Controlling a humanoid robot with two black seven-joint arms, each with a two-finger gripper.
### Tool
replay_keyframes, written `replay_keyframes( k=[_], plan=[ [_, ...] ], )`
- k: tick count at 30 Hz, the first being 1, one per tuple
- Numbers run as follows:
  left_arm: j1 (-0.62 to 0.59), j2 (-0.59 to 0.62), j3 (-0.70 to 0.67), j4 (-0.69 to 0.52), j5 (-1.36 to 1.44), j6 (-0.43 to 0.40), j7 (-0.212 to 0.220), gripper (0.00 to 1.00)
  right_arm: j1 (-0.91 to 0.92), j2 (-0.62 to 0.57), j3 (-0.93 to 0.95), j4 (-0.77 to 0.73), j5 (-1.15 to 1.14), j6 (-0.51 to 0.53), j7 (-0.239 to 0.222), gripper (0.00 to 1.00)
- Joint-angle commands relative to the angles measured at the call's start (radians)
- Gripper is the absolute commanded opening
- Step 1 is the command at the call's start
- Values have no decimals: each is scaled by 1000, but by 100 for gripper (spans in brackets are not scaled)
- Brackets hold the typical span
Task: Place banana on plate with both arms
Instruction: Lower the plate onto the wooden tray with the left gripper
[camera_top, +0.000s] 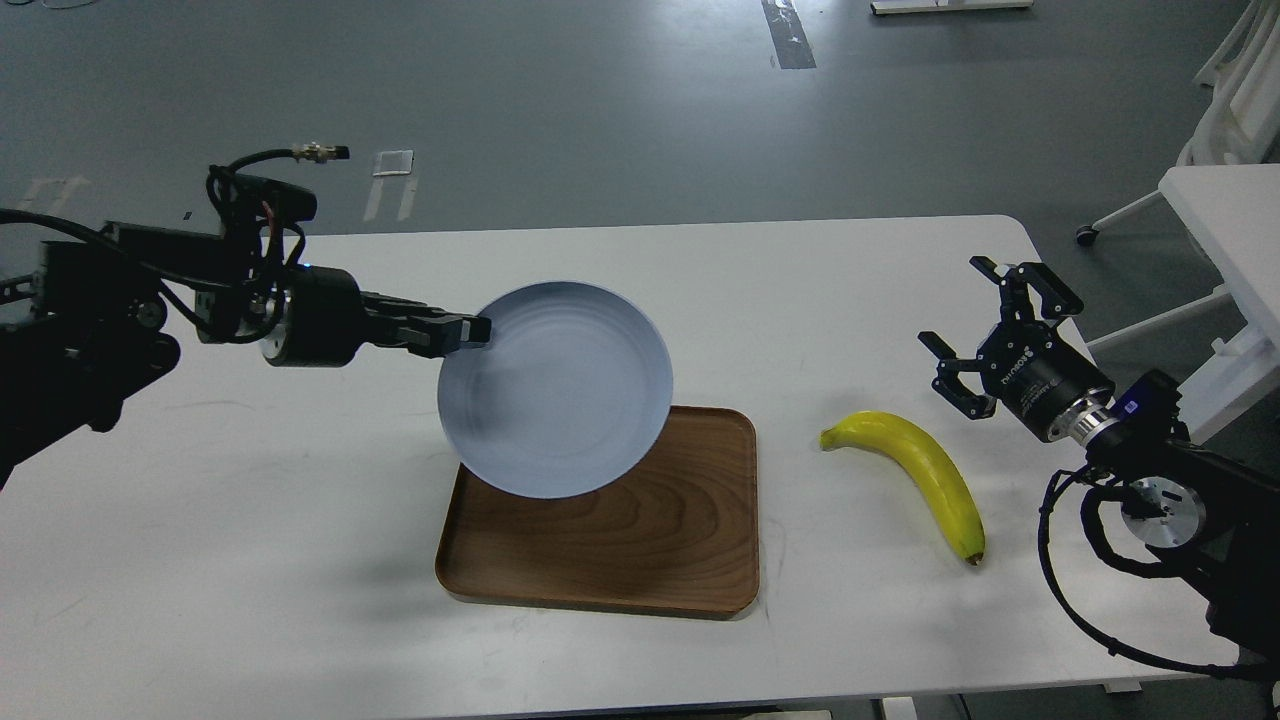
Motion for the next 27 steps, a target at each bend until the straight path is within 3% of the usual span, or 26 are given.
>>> replay_keyframes(
  k=[1,9,27],
  plan=[
    [0,-88,14,40,8,0,34,0,0,-8,0,0,0,0,0,100],
    [12,-217,77,187,111,0,43,0,-9,-20,1,2,1,0,0,100],
    [55,-230,107,261,112,0,43,0,-14,-20,3,3,1,0,0,100]
  ],
)
